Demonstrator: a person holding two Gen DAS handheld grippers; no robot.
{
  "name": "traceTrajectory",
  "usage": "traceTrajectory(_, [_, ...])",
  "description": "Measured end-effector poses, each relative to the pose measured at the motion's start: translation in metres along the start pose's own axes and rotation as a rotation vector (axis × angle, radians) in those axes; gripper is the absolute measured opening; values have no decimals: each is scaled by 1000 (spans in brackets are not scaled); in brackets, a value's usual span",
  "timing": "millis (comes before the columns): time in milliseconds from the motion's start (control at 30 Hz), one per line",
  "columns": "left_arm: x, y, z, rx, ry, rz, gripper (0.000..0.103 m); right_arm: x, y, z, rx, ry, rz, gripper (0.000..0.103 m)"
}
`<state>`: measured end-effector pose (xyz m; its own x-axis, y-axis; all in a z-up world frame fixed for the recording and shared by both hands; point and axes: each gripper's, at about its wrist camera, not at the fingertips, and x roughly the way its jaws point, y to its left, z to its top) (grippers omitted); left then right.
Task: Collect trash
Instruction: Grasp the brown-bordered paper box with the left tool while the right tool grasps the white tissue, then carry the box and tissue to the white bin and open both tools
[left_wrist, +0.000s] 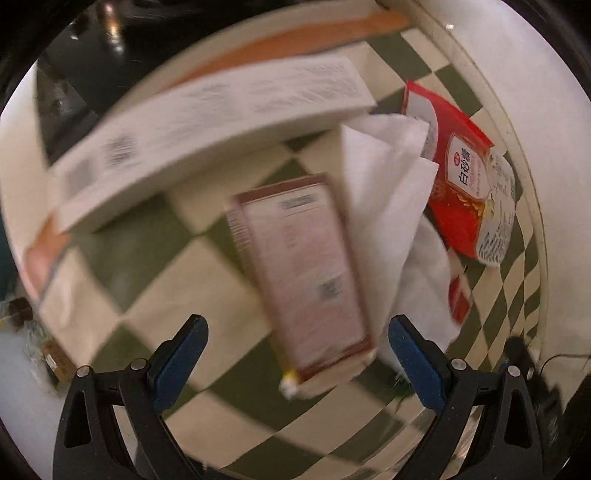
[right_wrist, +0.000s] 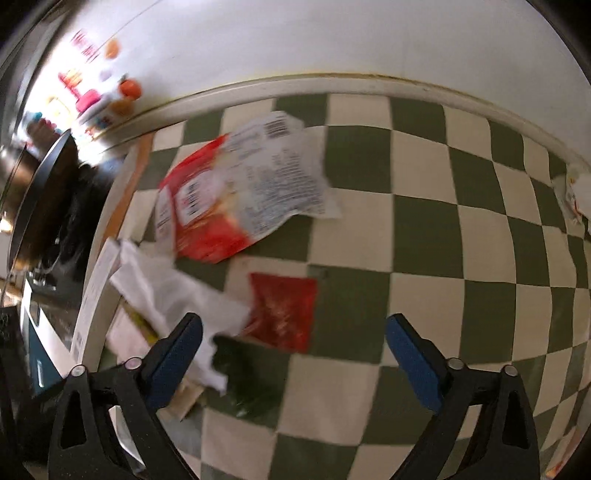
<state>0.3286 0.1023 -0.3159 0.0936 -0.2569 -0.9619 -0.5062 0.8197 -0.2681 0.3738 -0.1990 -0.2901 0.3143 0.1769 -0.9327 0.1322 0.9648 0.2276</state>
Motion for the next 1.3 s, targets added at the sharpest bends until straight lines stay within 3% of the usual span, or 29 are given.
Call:
traceTrajectory(67, [9,-7,9,-6,0,29,98,6,-6,3,8,9,15,93])
traceTrajectory(133, [12,-8,13,-4,-17,60,78,12,-6,5,3,18,28,91])
traceTrajectory(200, [10,-13,13,46,-42,105,63,17,-5,7,-9,29,52,90])
traceTrajectory(400, [-6,10,-7,197,-108,283,61,28,43,11,-132,82,161,82])
traceTrajectory(533, [-11,43,-16,159,-106,276,62,46,98,7,-260,125,190,82])
traceTrajectory(600, [-3,54,-14,125,-65,264,61,63,124,1,-327,154,165,82])
traceTrajectory(633, [-5,54,-14,135,-92,267,61,75,138,-3,-366,175,139,82])
traceTrajectory(700, [-8,52,-17,155,-101,279,58,96,161,-12,-465,185,36,66])
traceTrajectory(733, [-10,51,-19,161,-100,268,58,93,170,-15,-508,130,11,53])
traceTrajectory(767, [-11,49,-20,165,-106,262,57,93,175,-17,-523,124,6,3])
traceTrajectory(900, [-33,49,-26,183,-160,240,57,66,169,-14,-463,59,75,2])
traceTrajectory(1167, [-124,63,-38,186,-322,126,57,-27,160,-16,-350,-29,243,2])
traceTrajectory(1300, [-170,113,-53,157,-376,76,57,-57,179,-35,-371,-29,302,2])
